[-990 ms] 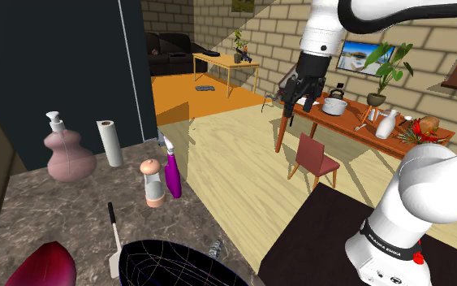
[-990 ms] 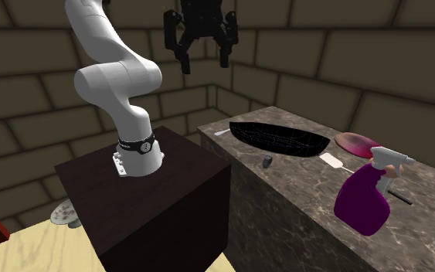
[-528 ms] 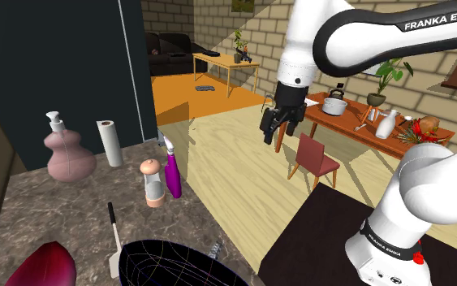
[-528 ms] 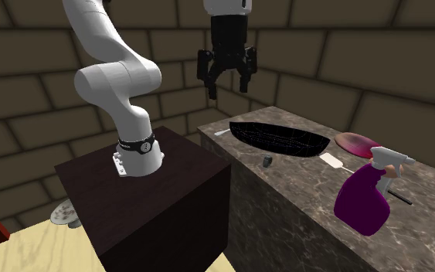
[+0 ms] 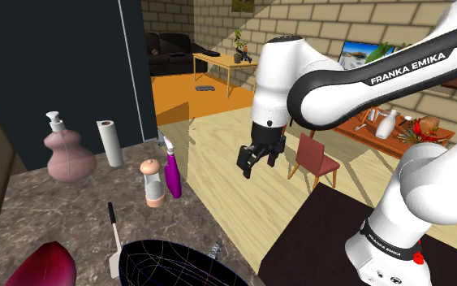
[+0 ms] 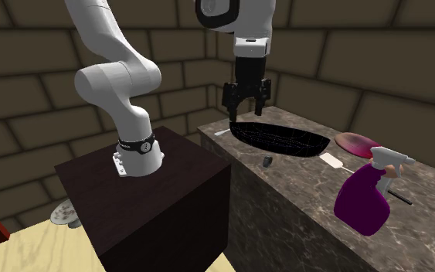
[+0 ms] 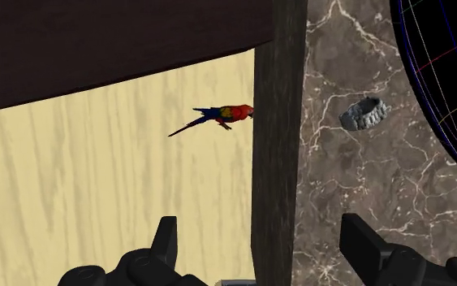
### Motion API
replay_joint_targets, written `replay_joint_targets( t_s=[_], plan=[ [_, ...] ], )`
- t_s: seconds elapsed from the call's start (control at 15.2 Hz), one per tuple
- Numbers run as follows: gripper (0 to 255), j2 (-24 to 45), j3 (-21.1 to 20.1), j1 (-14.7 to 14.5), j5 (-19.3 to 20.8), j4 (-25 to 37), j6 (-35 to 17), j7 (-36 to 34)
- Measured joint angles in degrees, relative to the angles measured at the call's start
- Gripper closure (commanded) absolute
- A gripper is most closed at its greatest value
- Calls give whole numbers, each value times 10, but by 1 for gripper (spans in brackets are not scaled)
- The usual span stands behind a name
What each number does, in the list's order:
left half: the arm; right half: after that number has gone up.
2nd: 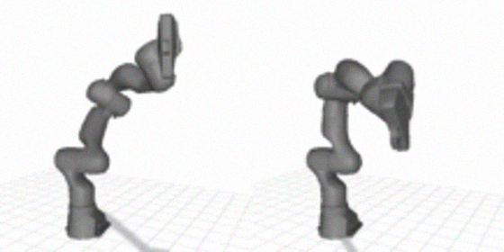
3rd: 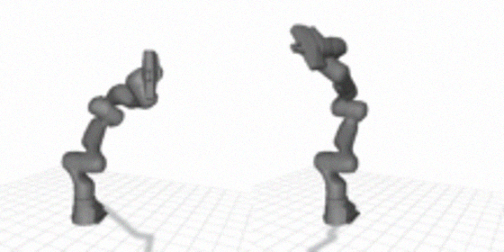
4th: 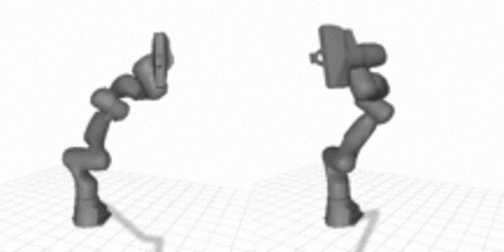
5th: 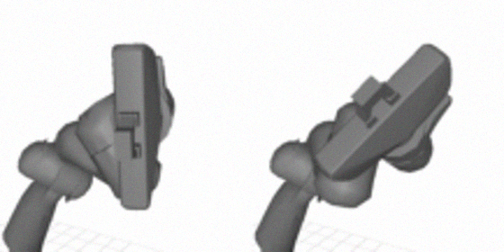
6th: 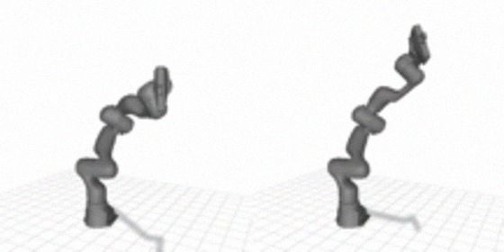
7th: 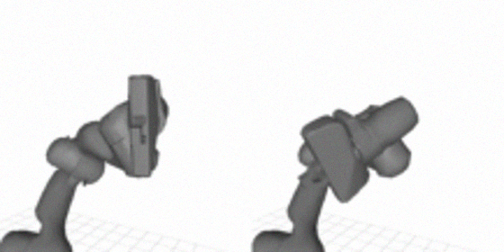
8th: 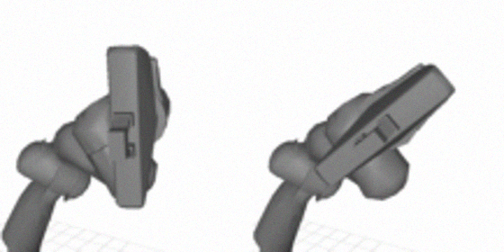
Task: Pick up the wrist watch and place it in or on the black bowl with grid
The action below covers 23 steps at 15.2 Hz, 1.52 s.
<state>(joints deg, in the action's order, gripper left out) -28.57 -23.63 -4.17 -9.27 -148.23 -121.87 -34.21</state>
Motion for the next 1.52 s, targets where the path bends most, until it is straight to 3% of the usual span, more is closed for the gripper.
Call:
replay_joint_targets(
  t_s=[0.4, 0.59, 0.73, 0.92, 1.12, 1.52],
  plan=[
    [0, 113, -81, 10, 30, 6, -95, -100],
    [0, 188, -121, 24, 78, 26, -136, -170],
    [0, 252, -144, 32, 132, 49, -160, -231],
    [0, 334, -150, 28, 219, 75, -184, -317],
    [0, 417, -134, -3, 303, 120, -188, -403],
    [0, 480, -97, -32, 374, 131, -220, -461]
  ],
)
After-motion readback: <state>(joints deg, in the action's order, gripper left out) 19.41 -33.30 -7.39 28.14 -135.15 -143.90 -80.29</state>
